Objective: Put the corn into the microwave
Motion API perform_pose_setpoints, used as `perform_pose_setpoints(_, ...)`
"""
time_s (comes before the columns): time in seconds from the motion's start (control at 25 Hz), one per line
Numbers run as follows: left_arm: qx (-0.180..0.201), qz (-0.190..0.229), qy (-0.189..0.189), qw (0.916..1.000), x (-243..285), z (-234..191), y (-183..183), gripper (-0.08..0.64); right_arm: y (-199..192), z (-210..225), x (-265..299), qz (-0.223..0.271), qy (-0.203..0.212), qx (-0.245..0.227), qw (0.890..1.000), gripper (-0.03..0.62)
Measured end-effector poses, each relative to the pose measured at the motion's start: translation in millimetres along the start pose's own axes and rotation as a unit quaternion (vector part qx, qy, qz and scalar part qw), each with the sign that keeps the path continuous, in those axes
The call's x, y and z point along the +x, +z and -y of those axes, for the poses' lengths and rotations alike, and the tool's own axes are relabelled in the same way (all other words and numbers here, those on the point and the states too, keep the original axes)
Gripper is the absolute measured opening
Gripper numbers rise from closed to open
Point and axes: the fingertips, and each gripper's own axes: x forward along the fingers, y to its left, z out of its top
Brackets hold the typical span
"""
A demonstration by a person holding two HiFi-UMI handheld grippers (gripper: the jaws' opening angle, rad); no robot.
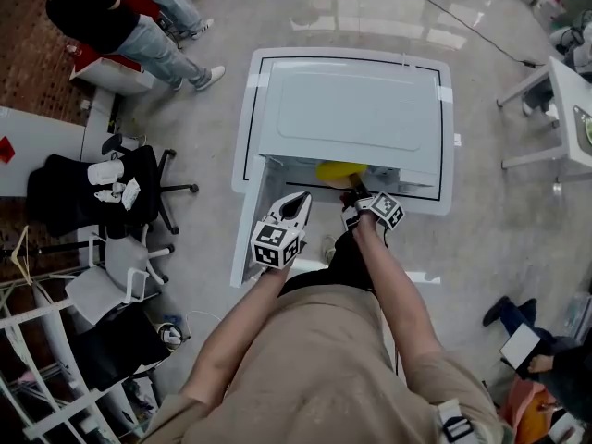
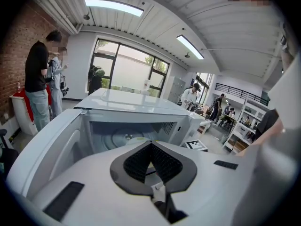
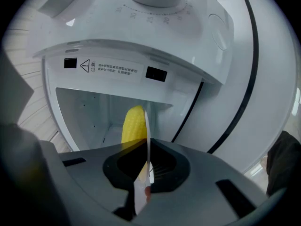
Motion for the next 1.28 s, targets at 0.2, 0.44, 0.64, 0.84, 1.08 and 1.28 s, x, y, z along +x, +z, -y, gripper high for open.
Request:
perform_pose_setpoints(0.2,0.002,0.001,-0.003,1.0,1,-1,-1,0.0,0,6,6,0.004,-0.008,0.012,1.0,0.017)
perform_pose_setpoints(0.44,0.009,0.008,-0.02,0.9997,2,4,2,0.0,2,4,17,0.009,-0.013,0.033,0.999,0.017)
perform_pose_setpoints(0.64,0.006,0.004,-0.034,0.9994,5,7,-2,0.0,0,1,29,0.001,-0.024,0.041,0.999,0.017)
perform_pose_setpoints(0.84,0.006,0.008,-0.045,0.999,7,13,2,0.0,0,-3,29,-0.006,-0.023,0.011,1.0,0.023)
perform_pose_setpoints(1.08,0.008,0.01,-0.053,0.9985,6,15,3,0.0,-8,-15,24,-0.03,0.021,-0.017,0.999,0.164)
perform_pose_setpoints(1.28,0.011,0.011,-0.055,0.9984,6,16,4,0.0,-12,-15,7,-0.037,0.014,-0.147,0.988,0.186)
